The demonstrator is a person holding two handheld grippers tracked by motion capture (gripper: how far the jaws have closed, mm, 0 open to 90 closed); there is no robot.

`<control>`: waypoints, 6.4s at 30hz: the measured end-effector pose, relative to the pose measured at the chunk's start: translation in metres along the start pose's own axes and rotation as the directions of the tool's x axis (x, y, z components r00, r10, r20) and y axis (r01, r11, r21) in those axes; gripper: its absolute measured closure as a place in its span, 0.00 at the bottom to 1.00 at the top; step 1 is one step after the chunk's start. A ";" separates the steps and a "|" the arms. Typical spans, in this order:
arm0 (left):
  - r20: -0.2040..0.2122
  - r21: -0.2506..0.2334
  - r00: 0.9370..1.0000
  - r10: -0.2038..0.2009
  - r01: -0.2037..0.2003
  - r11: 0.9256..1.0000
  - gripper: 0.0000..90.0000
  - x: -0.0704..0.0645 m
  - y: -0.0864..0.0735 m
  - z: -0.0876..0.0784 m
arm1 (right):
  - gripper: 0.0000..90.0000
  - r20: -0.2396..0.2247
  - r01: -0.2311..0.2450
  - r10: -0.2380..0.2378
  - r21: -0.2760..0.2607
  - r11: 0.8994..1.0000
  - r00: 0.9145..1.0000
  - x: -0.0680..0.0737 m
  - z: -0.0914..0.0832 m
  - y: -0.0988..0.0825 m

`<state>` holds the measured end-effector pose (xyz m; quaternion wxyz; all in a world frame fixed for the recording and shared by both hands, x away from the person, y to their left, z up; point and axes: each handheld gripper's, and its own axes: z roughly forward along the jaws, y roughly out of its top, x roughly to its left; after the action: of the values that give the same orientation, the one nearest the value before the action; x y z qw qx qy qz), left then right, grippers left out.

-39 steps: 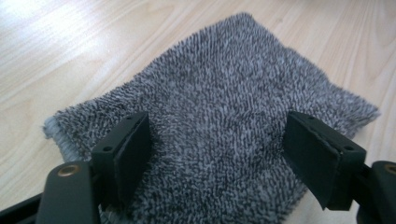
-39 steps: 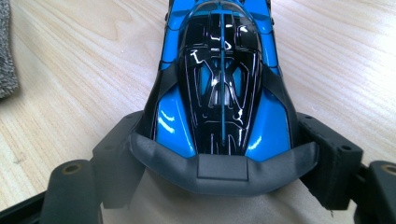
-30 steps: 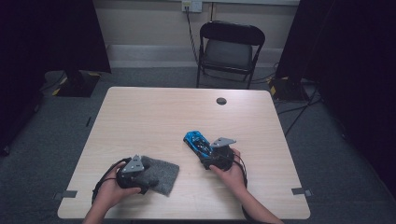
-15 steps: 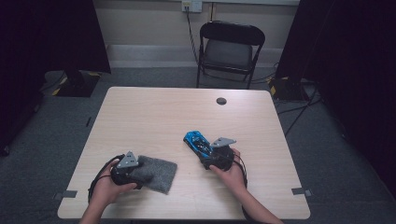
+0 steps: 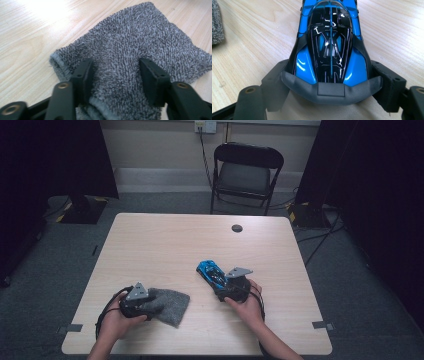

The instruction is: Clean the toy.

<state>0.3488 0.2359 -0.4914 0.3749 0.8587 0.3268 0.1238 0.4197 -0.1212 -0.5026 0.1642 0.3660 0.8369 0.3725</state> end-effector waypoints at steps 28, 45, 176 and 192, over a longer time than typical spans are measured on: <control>-0.034 0.006 0.994 -0.100 0.101 0.995 0.84 -0.003 0.022 -0.014 | 0.26 0.000 -0.001 0.001 -0.001 1.000 1.000 0.000 0.000 0.000; 0.000 -0.108 0.994 -0.108 0.108 0.988 0.84 -0.009 0.089 0.015 | 0.26 0.000 0.000 0.000 -0.001 1.000 1.000 0.000 0.000 0.000; -0.181 -0.054 0.982 -0.050 0.040 0.998 0.81 0.017 0.144 0.054 | 0.26 -0.002 0.000 0.000 -0.002 1.000 1.000 0.000 0.000 0.000; -0.112 -0.015 0.992 0.061 -0.063 0.998 0.81 -0.030 0.146 0.082 | 0.26 -0.002 0.001 -0.001 -0.001 1.000 1.000 0.000 0.000 0.000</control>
<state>0.4315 0.0964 -0.4414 0.3602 0.8566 0.3190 0.1861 0.4197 -0.1215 -0.5027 0.1638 0.3651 0.8370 0.3732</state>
